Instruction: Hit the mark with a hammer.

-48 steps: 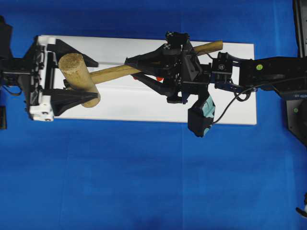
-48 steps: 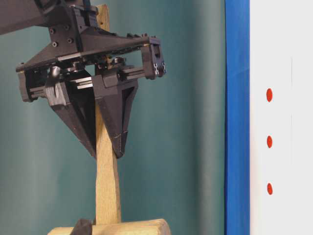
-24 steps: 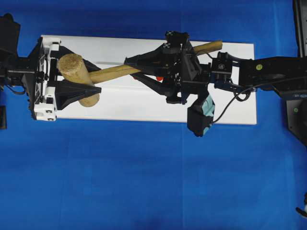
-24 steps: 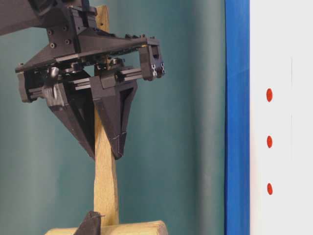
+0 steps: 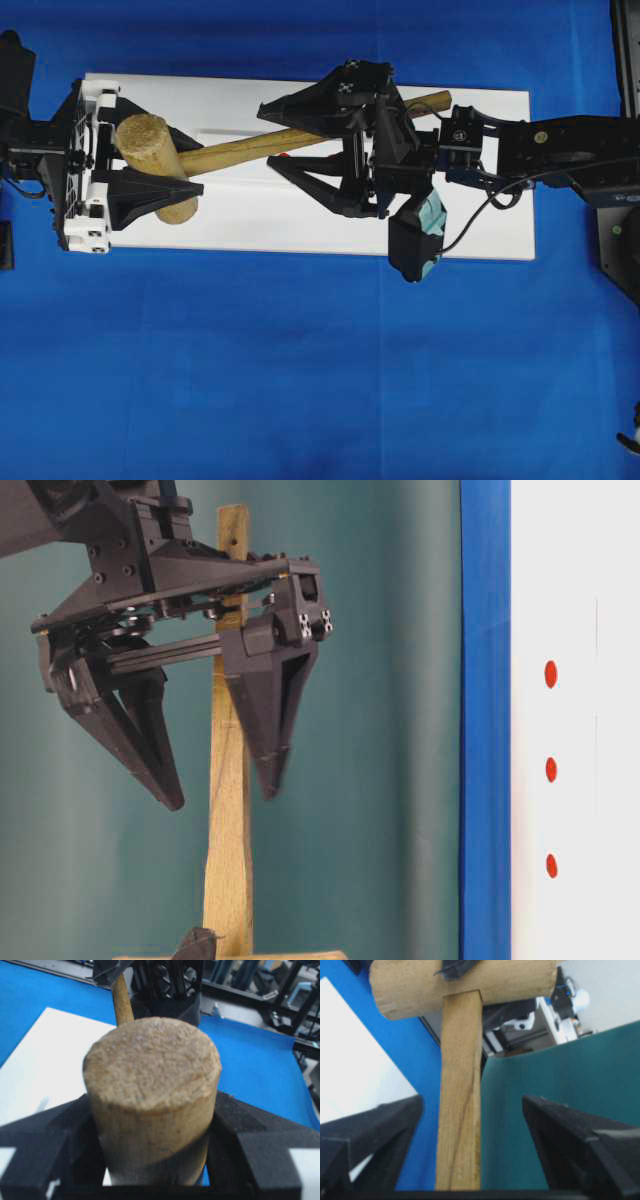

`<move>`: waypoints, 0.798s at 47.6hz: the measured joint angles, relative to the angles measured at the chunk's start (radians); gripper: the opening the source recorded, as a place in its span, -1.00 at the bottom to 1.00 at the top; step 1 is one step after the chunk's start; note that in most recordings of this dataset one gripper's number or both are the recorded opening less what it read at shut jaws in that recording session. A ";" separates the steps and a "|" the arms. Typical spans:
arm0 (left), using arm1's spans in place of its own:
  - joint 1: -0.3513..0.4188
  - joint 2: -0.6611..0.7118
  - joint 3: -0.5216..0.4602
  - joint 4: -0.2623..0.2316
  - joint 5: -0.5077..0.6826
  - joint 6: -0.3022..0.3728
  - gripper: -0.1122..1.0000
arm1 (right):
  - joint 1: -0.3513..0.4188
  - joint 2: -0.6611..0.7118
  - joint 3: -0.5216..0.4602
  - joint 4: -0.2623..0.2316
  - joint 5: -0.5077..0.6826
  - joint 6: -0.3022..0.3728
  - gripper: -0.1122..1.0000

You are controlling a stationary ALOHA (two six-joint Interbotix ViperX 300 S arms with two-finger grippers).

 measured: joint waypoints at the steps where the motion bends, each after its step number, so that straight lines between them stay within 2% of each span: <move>1: 0.000 -0.002 0.000 0.002 0.000 0.000 -0.01 | 0.000 -0.003 0.000 0.000 0.003 -0.002 0.96; 7: 0.002 -0.005 0.002 0.003 0.009 0.006 -0.01 | 0.014 -0.021 0.000 0.005 0.043 0.009 0.93; 12: 0.000 -0.005 0.002 0.006 0.028 0.035 -0.01 | 0.021 -0.035 0.000 0.040 0.083 0.043 0.93; 20: -0.003 -0.005 0.002 0.009 0.077 0.187 -0.01 | 0.011 -0.041 0.000 0.199 0.150 0.150 0.93; 25: -0.015 -0.005 0.002 0.008 0.089 0.270 -0.01 | 0.002 -0.049 -0.006 0.282 0.213 0.198 0.93; 33: -0.025 -0.005 0.002 0.009 0.089 0.318 -0.01 | -0.020 -0.055 -0.021 0.403 0.325 0.259 0.93; 38: -0.025 -0.005 0.002 0.009 0.089 0.321 -0.01 | -0.035 -0.055 -0.029 0.437 0.382 0.281 0.92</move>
